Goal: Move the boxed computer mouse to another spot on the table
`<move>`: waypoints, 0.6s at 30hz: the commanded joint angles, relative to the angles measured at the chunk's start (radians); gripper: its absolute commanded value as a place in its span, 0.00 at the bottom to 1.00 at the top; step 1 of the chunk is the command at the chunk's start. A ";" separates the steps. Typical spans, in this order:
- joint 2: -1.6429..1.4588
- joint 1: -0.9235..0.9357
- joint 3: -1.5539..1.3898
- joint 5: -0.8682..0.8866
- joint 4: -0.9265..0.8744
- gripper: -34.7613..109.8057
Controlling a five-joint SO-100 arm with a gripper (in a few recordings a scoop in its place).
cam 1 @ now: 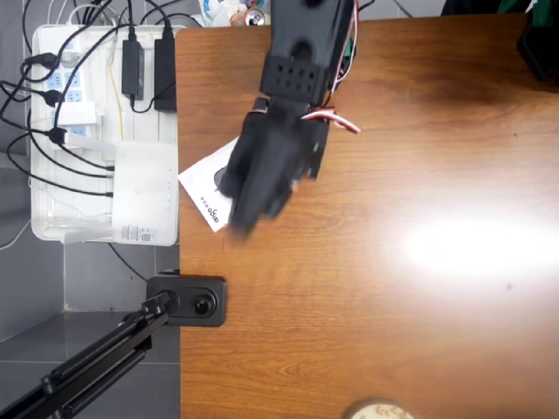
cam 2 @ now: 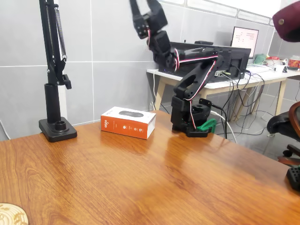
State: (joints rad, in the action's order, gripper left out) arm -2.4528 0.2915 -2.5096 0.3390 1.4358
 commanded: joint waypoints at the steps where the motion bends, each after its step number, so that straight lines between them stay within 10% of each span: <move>1: -0.137 0.084 -0.040 -0.044 0.064 0.24; 18: -0.316 -0.058 -0.181 -0.044 0.216 0.24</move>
State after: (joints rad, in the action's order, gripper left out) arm -2.7596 0.2408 -2.6768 0.3022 1.6214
